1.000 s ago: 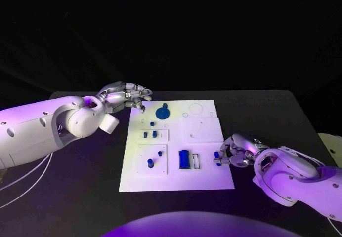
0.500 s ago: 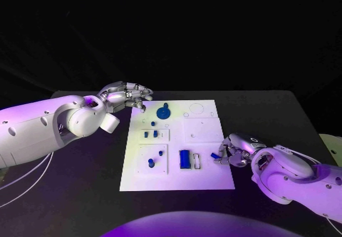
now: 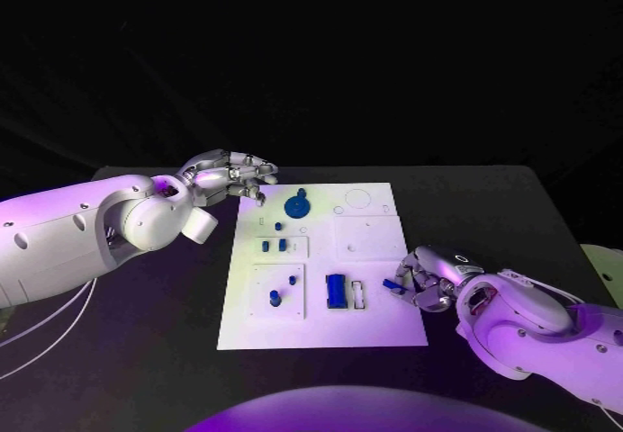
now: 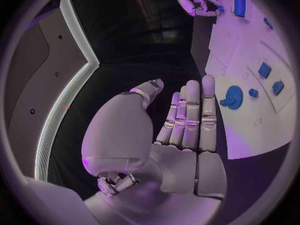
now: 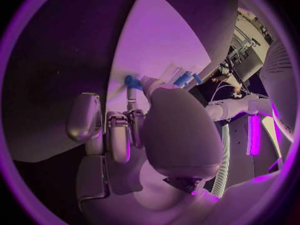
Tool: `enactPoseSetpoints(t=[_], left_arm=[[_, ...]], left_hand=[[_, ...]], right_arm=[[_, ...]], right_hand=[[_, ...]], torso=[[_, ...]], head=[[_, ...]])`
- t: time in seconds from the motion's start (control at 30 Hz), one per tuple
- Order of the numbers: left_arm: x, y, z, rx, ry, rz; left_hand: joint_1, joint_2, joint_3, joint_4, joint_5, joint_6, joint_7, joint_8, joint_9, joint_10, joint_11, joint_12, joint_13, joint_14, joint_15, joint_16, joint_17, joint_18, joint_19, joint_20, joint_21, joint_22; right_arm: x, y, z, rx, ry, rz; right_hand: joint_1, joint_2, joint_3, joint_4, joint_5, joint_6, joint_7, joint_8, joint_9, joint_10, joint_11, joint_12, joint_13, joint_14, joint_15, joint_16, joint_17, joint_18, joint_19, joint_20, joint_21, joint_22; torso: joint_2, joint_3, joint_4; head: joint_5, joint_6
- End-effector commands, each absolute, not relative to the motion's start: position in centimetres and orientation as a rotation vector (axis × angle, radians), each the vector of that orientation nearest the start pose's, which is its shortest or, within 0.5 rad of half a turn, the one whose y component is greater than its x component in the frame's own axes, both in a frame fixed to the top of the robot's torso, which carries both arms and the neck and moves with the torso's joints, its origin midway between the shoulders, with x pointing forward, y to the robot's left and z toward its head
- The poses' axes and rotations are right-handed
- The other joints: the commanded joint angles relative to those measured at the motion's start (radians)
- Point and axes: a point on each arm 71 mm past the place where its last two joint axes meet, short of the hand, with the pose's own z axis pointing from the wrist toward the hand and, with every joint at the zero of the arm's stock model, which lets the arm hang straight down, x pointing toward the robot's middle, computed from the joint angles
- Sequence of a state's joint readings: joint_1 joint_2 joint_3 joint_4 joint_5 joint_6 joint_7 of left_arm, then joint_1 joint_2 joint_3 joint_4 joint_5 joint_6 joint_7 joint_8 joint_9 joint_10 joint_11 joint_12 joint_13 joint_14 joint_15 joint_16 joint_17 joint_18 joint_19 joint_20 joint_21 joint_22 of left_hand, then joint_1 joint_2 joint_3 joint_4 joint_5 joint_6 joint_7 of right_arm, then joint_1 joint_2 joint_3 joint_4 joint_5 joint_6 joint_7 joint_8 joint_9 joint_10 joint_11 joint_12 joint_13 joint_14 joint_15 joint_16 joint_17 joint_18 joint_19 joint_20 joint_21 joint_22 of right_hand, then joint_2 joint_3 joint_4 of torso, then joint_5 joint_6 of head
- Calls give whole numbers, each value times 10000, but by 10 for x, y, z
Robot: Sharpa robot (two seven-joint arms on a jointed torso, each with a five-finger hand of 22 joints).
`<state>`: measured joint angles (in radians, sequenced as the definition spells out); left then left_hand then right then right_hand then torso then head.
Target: Assemble the parts on the task board
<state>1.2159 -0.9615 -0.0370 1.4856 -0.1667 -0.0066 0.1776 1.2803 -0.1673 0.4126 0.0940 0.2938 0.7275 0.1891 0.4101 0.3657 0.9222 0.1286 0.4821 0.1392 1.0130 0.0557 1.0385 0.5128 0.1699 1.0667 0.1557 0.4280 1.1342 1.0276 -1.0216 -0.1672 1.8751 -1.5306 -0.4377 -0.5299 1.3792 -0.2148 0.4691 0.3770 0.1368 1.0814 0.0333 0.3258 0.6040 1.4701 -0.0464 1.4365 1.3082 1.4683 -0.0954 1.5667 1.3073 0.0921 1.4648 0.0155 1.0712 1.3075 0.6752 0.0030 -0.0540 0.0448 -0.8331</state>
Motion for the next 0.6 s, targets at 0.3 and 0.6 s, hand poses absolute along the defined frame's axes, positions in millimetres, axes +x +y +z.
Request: enactPoseSetpoints(t=[0.3, 0.6], left_arm=[[486, 258, -182, -9891, 17586, -15198], [486, 258, -182, -9880, 17599, -15220]], left_hand=[[-4, 15, -11, 49, 14, -83, 40, 62, 14, -70, -9, 63, -12, -73, 15, 68, -17, 115, 24, 52, -59, -28], [11, 18, -9, 47, 21, -89, 38, 70, 14, -74, -10, 65, -12, -74, 14, 70, -19, 116, 27, 51, -60, -32]], right_arm=[[354, -188, -258, 2512, 19507, 5579], [354, -178, -260, 2847, 19769, 5912]], right_hand=[[-940, -214, 1595, -1076, 167, 27, -29, 201, 503, 464, 53, 71, 1679, 1025, -27, 41, 2635, -103, 70, -30, 95, 1542], [-1603, -312, 1696, -976, 272, 93, -29, 196, 555, 503, 55, 133, 1730, 1025, -25, 41, 2635, -137, 127, -31, 312, 1590]], torso=[[4, -12, 8], [2, -15, 9]], head=[[-71, 58], [-89, 29]])
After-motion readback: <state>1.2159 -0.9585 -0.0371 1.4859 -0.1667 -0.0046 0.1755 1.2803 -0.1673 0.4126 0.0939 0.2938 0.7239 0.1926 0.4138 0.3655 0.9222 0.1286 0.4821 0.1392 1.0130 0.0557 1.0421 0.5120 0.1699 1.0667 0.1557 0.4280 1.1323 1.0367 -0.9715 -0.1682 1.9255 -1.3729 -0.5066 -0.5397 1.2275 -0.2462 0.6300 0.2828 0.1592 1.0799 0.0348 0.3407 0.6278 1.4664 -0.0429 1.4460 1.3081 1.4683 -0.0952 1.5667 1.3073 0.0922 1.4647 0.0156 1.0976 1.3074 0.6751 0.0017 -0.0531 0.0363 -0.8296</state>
